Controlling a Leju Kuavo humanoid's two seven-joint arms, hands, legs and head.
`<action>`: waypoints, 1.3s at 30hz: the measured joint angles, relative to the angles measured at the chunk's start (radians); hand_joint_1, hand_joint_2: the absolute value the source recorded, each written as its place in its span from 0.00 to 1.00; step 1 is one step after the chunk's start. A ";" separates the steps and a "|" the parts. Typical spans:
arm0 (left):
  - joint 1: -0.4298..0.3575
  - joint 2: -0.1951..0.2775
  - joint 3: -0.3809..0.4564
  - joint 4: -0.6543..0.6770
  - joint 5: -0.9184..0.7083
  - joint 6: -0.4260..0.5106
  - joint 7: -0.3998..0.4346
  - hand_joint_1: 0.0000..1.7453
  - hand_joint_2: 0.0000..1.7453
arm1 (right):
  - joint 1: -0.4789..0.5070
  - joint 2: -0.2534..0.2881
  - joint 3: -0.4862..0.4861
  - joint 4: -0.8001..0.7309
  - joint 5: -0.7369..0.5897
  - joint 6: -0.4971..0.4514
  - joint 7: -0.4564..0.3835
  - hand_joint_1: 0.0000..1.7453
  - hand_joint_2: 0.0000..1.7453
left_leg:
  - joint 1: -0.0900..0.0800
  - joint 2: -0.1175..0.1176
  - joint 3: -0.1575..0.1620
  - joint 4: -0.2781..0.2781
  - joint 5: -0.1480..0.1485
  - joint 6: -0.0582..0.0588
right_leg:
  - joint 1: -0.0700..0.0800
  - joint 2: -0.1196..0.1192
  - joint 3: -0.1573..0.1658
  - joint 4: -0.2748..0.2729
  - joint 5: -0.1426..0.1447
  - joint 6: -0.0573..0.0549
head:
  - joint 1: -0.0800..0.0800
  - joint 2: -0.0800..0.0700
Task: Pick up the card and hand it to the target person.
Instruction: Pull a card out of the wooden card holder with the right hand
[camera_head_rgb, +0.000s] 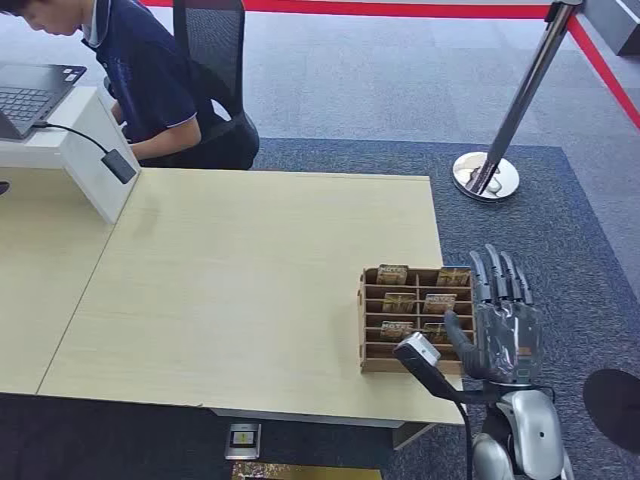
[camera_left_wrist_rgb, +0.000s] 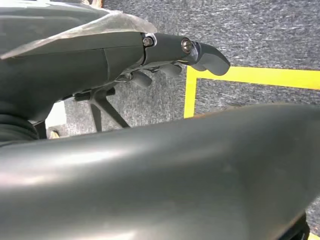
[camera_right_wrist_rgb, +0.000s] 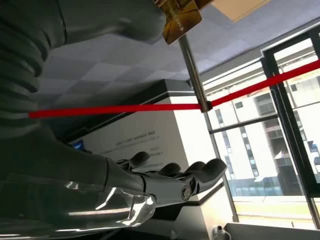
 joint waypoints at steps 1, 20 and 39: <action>0.000 0.000 0.001 0.000 -0.001 0.000 0.000 0.00 0.00 | 0.001 0.000 0.000 0.001 -0.009 0.001 -0.005 1.00 1.00 | 0.000 0.000 0.000 0.000 0.000 0.000 | 0.000 0.000 0.000 0.000 0.000 0.000 | 0.000 0.000; 0.000 0.001 0.018 0.000 -0.013 0.005 0.000 0.00 0.00 | -0.032 0.000 0.001 0.099 -0.018 0.097 -0.027 0.56 1.00 | 0.000 0.000 0.000 0.000 0.000 0.000 | 0.000 0.000 0.000 0.000 0.000 0.000 | 0.000 0.000; 0.001 0.001 0.036 0.000 -0.013 0.010 0.009 0.00 0.00 | -0.059 0.000 0.007 0.199 -0.011 0.100 -0.011 0.46 1.00 | 0.000 0.000 0.000 0.000 0.000 0.000 | 0.000 0.000 0.000 0.000 0.000 0.000 | 0.000 0.000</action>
